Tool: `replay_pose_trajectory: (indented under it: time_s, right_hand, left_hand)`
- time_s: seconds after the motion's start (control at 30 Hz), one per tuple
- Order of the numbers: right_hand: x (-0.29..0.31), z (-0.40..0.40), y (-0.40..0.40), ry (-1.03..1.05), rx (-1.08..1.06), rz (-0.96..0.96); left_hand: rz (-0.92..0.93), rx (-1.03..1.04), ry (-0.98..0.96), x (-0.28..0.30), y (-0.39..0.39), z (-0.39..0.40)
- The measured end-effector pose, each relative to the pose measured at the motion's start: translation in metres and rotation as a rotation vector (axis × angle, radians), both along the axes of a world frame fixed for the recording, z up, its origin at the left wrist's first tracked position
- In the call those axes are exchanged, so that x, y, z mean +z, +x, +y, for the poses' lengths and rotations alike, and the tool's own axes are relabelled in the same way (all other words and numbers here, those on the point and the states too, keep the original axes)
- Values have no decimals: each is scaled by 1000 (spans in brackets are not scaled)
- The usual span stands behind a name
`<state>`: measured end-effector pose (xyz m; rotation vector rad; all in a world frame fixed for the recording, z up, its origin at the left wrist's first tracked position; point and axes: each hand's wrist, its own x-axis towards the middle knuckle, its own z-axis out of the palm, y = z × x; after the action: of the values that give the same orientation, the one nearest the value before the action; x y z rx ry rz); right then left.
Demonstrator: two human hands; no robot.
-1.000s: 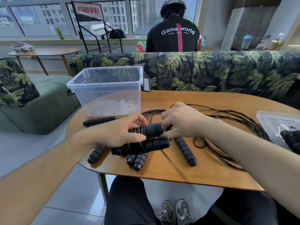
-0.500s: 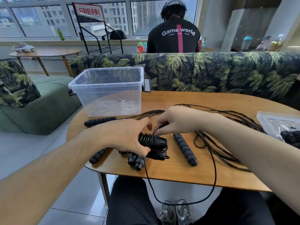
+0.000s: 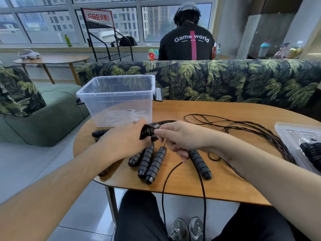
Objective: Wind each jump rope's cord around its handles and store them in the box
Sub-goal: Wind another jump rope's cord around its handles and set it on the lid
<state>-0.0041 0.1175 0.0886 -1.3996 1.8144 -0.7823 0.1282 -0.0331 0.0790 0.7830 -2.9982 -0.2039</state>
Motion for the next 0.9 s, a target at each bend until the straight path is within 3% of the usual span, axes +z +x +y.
replay_pose_trajectory:
  time_s: [0.1,0.33,0.47,0.7,0.9]
  right_hand:
    - [-7,7,2,-21,-10,-142]
    - [-21,17,4,-68,-31,-263]
    - [-25,22,1,-90,-20,-306]
    - [-35,31,-7,-110,21,-313]
    - [-40,41,-17,-92,151,-391]
  left_hand:
    - [124,70,122,-5,4,-1]
    - [501,163,827,-9,6,7]
    - [595,174,1157,-7,11,17]
    - [615,-1,1368,-17,27,16]
    - [518,-124,1401,-14,35,10]
